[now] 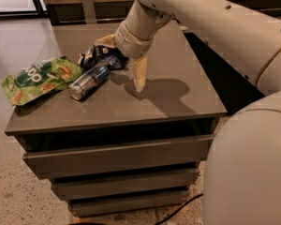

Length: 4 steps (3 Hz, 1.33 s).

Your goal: Move redbull can near green rice chip bag

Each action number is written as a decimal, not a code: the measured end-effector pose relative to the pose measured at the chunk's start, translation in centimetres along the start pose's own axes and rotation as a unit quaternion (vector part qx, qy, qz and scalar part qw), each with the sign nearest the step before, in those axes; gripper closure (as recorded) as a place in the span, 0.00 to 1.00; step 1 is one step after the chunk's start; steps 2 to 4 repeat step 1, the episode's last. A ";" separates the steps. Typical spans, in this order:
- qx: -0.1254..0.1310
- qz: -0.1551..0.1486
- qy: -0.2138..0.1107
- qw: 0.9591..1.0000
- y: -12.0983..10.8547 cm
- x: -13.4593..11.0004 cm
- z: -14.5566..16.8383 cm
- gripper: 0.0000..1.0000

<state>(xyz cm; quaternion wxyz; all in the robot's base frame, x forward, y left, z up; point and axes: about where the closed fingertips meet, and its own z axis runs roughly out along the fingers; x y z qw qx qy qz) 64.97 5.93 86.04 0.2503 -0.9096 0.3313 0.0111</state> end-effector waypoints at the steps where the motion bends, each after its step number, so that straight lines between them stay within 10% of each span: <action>1: 0.000 0.000 0.000 1.000 0.0 0.0 0.0 0.00; 4: 0.000 0.000 0.000 1.000 0.0 0.0 0.0 0.00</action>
Offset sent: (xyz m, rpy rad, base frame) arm 0.0000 0.0000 0.0000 0.0000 0.0000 0.0000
